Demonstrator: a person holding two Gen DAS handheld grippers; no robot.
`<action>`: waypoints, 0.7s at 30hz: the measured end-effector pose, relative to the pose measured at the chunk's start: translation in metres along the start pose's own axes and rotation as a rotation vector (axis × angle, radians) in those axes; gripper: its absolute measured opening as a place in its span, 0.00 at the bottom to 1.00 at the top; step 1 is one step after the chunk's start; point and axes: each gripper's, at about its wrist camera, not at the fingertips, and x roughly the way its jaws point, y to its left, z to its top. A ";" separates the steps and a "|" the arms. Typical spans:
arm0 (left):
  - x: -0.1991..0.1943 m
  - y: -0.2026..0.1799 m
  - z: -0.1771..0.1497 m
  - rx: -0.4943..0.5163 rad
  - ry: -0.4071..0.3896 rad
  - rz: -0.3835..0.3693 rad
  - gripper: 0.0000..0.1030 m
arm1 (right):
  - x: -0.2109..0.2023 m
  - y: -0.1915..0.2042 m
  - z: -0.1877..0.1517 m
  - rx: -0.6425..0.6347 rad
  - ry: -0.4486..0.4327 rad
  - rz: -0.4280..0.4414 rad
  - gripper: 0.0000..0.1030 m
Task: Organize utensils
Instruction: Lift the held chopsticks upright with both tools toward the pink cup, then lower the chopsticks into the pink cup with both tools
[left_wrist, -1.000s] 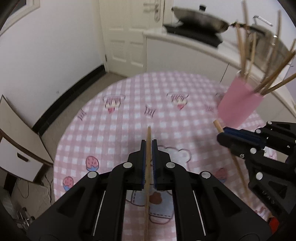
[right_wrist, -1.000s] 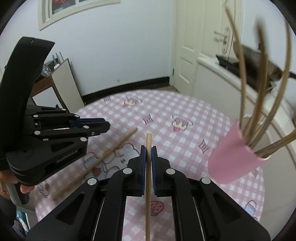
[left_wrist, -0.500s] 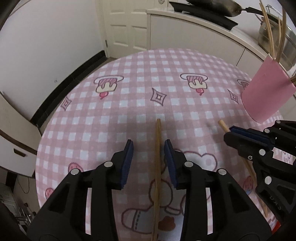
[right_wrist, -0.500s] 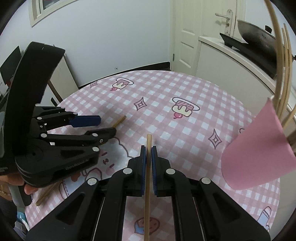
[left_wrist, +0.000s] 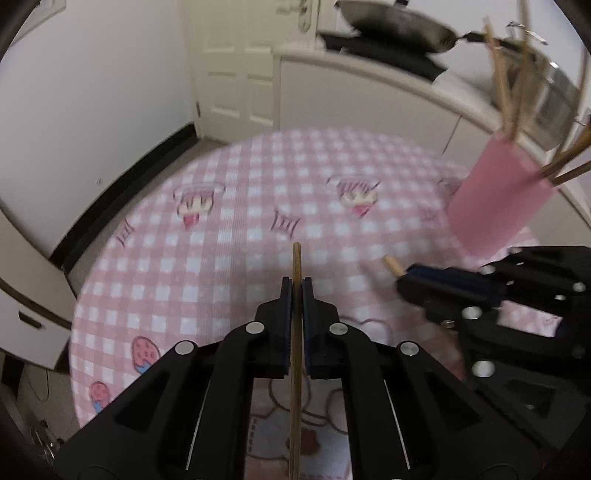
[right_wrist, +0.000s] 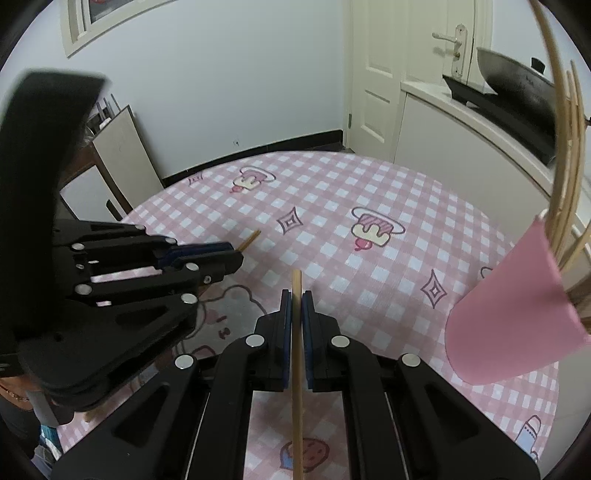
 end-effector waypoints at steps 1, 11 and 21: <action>-0.007 -0.001 0.003 0.002 -0.016 -0.003 0.05 | -0.005 0.000 0.000 -0.001 -0.010 0.000 0.04; -0.098 -0.019 0.020 0.017 -0.210 -0.054 0.05 | -0.087 0.016 0.009 -0.027 -0.166 -0.008 0.04; -0.162 -0.046 0.022 0.044 -0.337 -0.115 0.05 | -0.156 0.026 0.004 -0.064 -0.277 -0.028 0.04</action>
